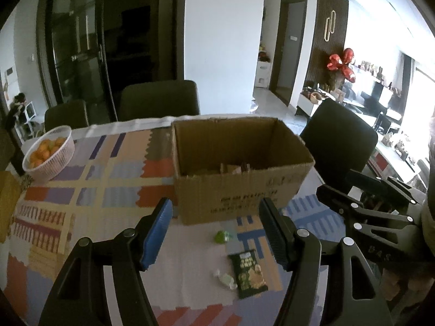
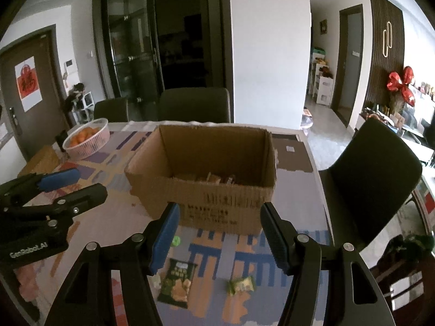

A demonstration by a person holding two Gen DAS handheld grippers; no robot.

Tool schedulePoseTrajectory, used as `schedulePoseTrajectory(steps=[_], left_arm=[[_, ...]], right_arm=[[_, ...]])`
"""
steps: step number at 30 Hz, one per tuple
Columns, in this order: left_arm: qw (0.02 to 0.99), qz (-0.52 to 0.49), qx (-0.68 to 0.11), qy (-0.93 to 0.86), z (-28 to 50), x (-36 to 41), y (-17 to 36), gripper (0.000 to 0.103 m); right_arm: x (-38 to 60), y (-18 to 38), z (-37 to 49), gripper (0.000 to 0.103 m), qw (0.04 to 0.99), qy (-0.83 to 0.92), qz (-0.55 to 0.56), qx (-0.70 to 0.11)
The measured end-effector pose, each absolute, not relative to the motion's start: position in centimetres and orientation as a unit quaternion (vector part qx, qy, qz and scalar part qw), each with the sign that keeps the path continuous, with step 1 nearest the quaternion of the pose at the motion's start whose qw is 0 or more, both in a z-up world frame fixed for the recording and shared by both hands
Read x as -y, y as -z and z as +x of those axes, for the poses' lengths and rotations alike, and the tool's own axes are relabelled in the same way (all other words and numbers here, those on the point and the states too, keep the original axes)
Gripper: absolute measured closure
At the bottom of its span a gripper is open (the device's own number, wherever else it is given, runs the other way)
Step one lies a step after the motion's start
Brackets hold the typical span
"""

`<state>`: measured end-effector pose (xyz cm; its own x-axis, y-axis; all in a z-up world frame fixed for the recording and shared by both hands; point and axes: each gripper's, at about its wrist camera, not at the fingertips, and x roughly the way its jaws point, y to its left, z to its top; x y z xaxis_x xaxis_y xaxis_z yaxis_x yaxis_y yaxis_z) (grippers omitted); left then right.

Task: Organize snacks
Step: 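Grasp the white wrapped candy with the left tool while the right tool grasps the green-yellow packet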

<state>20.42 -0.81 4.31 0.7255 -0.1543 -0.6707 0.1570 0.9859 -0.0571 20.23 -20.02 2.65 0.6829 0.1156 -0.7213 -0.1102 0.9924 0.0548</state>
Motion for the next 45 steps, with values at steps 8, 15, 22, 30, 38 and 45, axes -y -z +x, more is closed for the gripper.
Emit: schedulePoseTrajectory(steps=[8, 15, 22, 30, 38, 45], left_arm=[[0.914, -0.006, -0.399, 0.075, 18.8, 0.6, -0.8, 0.037], [0.898, -0.015, -0.434, 0.069, 18.1, 0.5, 2.4, 0.037], [0.885, -0.01, -0.46, 0.069, 17.8, 0.9, 4.9, 0.037], [0.869, -0.006, -0.49, 0.068, 18.1, 1.2, 8.0, 0.038], [0.857, -0.01, -0.51, 0.075, 19.0, 1.7, 10.6, 0.038], [0.845, -0.022, -0.529, 0.078, 20.0, 1.7, 12.4, 0.045]], right_arm=[[20.5, -0.3, 19.0, 0.041, 0.905, -0.058, 0.007, -0.421], [20.4, 2.5, 17.8, 0.041, 0.891, -0.055, 0.007, -0.45], [20.7, 5.1, 17.1, 0.041, 0.877, -0.052, 0.011, -0.478], [21.2, 8.1, 16.8, 0.041, 0.858, -0.045, 0.017, -0.511], [22.0, 10.7, 16.9, 0.041, 0.844, -0.035, 0.021, -0.535], [22.5, 12.1, 17.4, 0.041, 0.837, -0.027, 0.025, -0.546]])
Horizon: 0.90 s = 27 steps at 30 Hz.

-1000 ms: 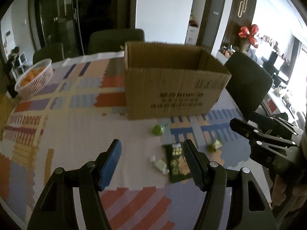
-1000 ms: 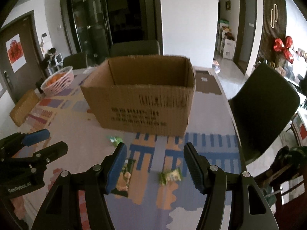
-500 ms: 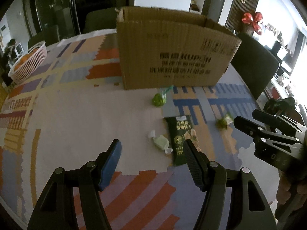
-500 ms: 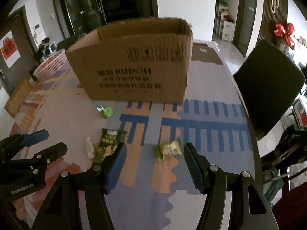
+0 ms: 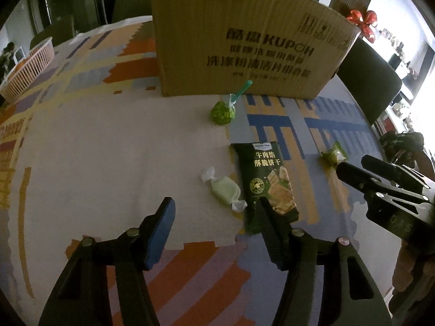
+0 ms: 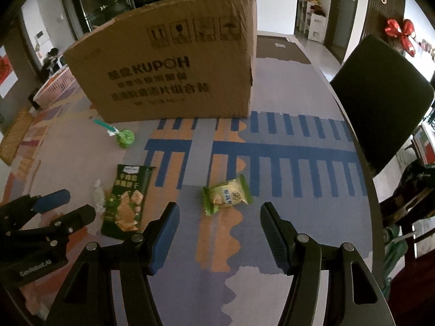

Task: Organize snacks
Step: 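Grasp the white wrapped candy with the left tool while the right tool grasps the green-yellow packet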

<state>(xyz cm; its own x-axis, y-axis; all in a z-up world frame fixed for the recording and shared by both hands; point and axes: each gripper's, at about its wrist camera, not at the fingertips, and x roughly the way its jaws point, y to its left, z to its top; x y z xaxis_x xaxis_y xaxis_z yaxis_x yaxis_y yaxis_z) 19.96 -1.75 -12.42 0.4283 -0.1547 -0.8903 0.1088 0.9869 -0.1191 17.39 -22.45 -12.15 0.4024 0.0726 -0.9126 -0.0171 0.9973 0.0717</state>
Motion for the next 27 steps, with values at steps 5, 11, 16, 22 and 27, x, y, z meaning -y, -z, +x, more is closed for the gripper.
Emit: schedulePoseTrajectory(steps=[5, 11, 16, 22, 27], left_arm=[[0.843, -0.02, -0.532, 0.078, 20.4, 1.9, 13.0, 0.048], [0.84, -0.024, -0.537, 0.077, 21.1, 1.7, 13.7, 0.054], [0.841, -0.025, -0.535, 0.075, 21.6, 1.7, 13.8, 0.057], [0.844, -0.027, -0.531, 0.071, 21.9, 1.6, 13.9, 0.063], [0.847, -0.026, -0.526, 0.067, 22.0, 1.4, 13.9, 0.072]], right_arm=[[22.7, 13.0, 17.9, 0.041, 0.831, -0.03, 0.038, -0.555], [22.6, 13.8, 18.4, 0.043, 0.825, -0.037, 0.045, -0.562], [22.5, 14.1, 19.0, 0.049, 0.824, -0.045, 0.058, -0.561], [22.5, 14.6, 20.1, 0.06, 0.82, -0.049, 0.071, -0.565], [22.2, 14.8, 20.3, 0.072, 0.819, -0.045, 0.062, -0.568]])
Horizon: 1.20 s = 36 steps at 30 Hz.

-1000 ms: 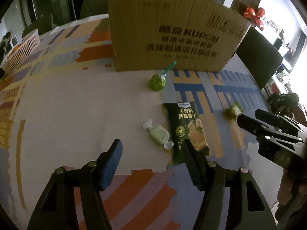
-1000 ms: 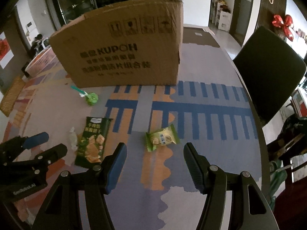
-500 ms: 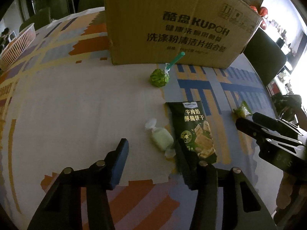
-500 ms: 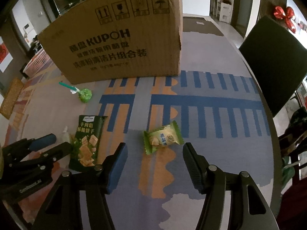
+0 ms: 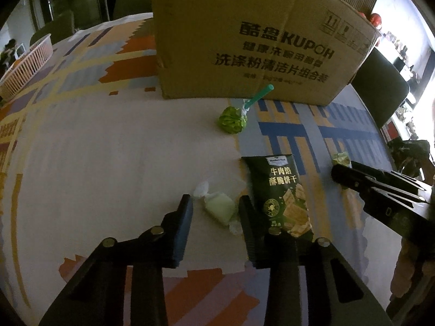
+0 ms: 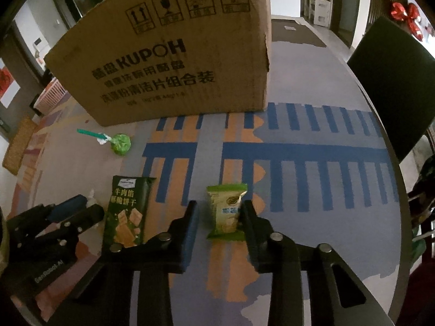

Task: Organize snacks
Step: 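Grasp the white wrapped candy with the left tool while the right tool grasps the green-yellow packet, then carry the candy and packet over the box and open both tools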

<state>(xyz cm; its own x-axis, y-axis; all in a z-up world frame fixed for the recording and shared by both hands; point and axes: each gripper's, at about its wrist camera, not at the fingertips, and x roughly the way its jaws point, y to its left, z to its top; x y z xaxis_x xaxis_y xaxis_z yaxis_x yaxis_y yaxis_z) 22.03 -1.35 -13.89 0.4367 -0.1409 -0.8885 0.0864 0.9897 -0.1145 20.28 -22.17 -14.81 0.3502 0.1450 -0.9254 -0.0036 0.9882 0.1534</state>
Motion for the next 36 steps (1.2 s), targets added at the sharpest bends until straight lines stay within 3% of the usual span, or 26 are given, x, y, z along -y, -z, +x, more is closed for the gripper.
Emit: schedulePoseTrajectory(steps=[2, 5, 14, 36], left_arm=[[0.849, -0.023, -0.525, 0.062, 22.0, 1.2, 13.9, 0.077], [0.849, -0.024, -0.524, 0.065, 22.0, 1.1, 13.9, 0.077], [0.859, -0.031, -0.504, 0.08, 21.1, 1.1, 11.7, 0.077], [0.92, -0.004, -0.373, 0.118, 20.5, 1.6, -0.1, 0.077]], right_arm=[[22.1, 14.8, 20.2, 0.079, 0.82, -0.039, 0.052, -0.568], [22.0, 14.8, 20.1, 0.08, 0.821, -0.039, 0.049, -0.567], [21.5, 12.5, 19.4, 0.081, 0.837, -0.052, 0.051, -0.543], [19.5, 2.8, 19.9, 0.081, 0.888, -0.094, 0.056, -0.447]])
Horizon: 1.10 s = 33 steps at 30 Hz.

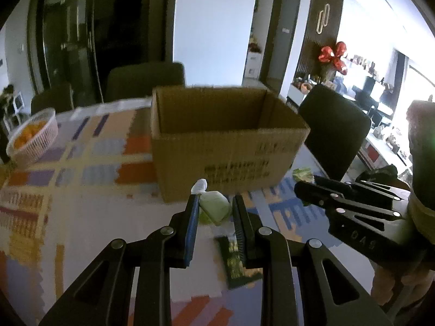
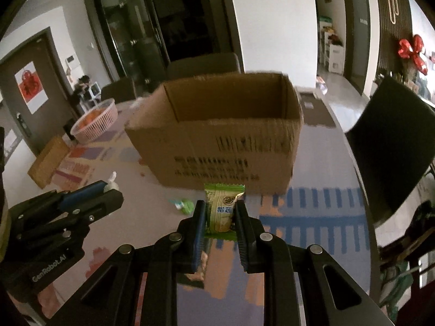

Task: Organize snacks
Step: 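Carry the candy and packet over the box and open both tools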

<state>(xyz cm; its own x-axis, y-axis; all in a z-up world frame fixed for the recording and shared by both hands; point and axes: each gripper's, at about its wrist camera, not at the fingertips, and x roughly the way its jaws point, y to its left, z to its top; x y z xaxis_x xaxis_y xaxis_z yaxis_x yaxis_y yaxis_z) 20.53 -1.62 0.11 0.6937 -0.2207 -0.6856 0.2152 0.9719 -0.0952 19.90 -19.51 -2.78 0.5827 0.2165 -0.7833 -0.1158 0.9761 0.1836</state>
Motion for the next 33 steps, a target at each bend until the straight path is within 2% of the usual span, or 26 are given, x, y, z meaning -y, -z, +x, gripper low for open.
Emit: schedulePoseTrajectory(steps=[14, 30, 32, 33], left_arm=[[0.938, 0.027, -0.324, 0.119, 25.3, 0.7, -5.1, 0.077], [0.927, 0.045, -0.348, 0.13, 32.4, 1.0, -4.2, 0.077], [0.926, 0.049, -0.353, 0.127, 33.1, 1.2, -4.1, 0.073], [0.927, 0.055, -0.351, 0.117, 33.2, 1.2, -4.1, 0.062]], right_arm=[[18.2, -1.6, 24.3, 0.081, 0.91, -0.1, 0.044, -0.399], [17.9, -1.6, 30.3, 0.08, 0.908, -0.079, 0.03, -0.41], [18.2, -1.4, 30.8, 0.079, 0.907, -0.075, 0.036, -0.413], [18.3, -1.3, 31.0, 0.077, 0.907, -0.07, 0.036, -0.413]])
